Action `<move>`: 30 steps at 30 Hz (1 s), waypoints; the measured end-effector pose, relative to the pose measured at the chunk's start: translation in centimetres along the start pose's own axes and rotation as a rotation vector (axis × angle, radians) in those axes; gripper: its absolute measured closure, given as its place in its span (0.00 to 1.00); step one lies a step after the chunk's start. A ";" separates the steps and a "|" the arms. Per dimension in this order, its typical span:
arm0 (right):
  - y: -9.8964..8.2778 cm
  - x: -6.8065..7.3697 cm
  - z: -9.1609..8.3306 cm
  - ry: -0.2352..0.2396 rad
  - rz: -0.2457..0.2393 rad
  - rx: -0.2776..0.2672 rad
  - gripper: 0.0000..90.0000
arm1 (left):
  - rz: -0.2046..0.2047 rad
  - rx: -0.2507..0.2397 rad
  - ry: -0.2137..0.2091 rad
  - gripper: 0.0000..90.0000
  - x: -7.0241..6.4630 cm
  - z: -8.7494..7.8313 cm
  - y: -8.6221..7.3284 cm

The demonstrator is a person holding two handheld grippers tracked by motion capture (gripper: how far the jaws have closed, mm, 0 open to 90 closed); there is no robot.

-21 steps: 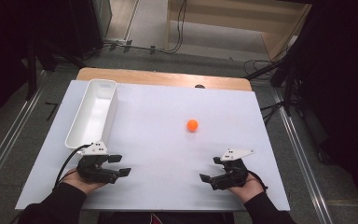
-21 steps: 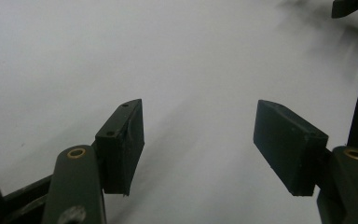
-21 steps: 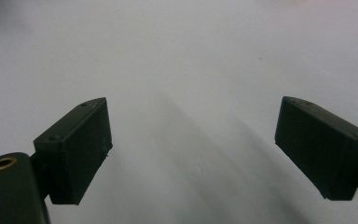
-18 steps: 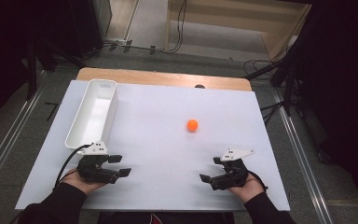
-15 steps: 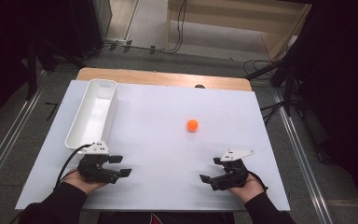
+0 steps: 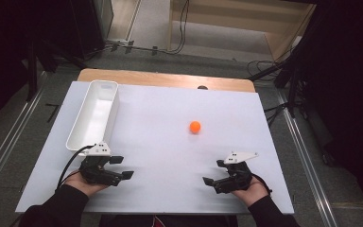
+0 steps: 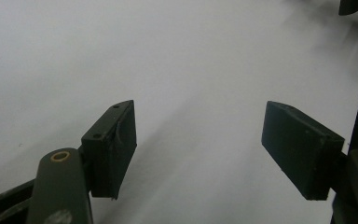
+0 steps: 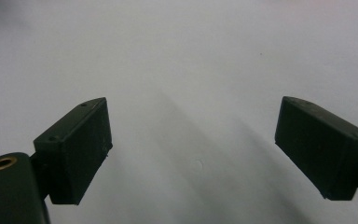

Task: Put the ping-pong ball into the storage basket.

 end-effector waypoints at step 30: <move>-0.1 0.1 0.0 -0.003 -0.003 0.011 0.11 | -0.021 0.002 -0.002 0.30 0.0 -0.1 0.1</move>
Point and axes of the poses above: each handheld gripper's, and its own axes: z roughly forward along the jaws, y roughly out of its top, x roughly to its left, the point moved 1 cm from there along z, roughly forward along the jaws, and after that the axes turned 1 degree about x, right-handed, at the moved point
